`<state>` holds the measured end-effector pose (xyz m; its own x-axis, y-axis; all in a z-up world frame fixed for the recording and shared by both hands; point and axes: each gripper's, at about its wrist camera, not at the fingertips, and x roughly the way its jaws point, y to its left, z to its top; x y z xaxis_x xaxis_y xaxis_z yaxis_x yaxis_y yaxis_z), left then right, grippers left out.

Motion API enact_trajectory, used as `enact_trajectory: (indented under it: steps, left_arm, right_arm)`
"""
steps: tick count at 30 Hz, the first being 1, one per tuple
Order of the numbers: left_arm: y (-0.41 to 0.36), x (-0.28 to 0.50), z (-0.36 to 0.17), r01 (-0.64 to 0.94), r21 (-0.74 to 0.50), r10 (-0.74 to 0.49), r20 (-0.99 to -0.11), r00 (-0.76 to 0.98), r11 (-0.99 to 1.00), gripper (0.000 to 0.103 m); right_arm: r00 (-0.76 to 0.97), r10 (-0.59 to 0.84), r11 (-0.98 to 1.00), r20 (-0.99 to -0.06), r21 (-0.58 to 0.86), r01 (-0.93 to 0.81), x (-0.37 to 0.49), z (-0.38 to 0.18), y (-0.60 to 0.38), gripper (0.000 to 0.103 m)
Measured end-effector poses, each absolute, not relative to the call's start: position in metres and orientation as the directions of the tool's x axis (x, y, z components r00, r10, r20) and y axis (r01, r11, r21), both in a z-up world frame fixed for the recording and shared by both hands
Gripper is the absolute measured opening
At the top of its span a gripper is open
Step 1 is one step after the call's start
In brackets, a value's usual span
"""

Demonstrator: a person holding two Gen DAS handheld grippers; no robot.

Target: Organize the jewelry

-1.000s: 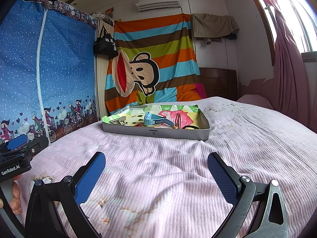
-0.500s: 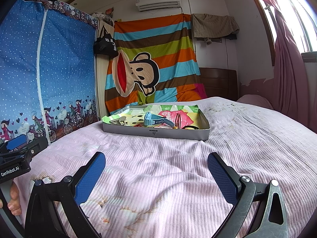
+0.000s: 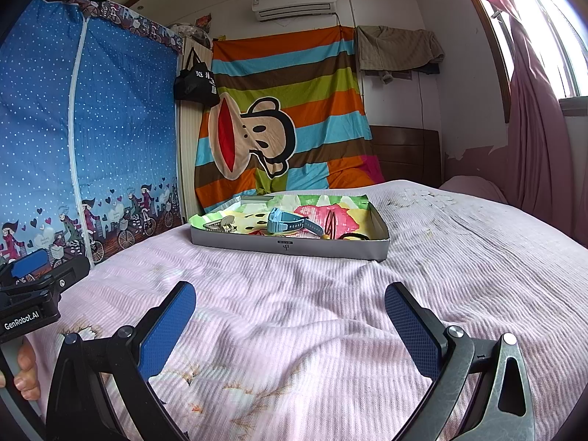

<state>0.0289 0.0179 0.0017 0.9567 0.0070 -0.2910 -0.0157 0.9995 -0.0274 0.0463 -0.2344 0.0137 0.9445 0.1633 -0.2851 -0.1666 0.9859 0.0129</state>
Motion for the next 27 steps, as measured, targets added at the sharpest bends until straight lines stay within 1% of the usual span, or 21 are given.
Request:
enact_trajectory:
  steps: [14,27]
  left_arm:
    - [0.0159,0.0282,0.0005,-0.015,-0.009,0.012,-0.293,0.956,1.0,0.101]
    - [0.0188,0.0302,-0.0015,-0.012,-0.023,0.005,-0.303,0.953,1.0,0.101]
  right_arm:
    - [0.945,0.163,0.986,-0.285,0.013,-0.167,0.0462,0.0139,-0.2347,0.103]
    - [0.944,0.163,0.986,-0.285,0.012,-0.166,0.0462,0.0138,-0.2344,0.103]
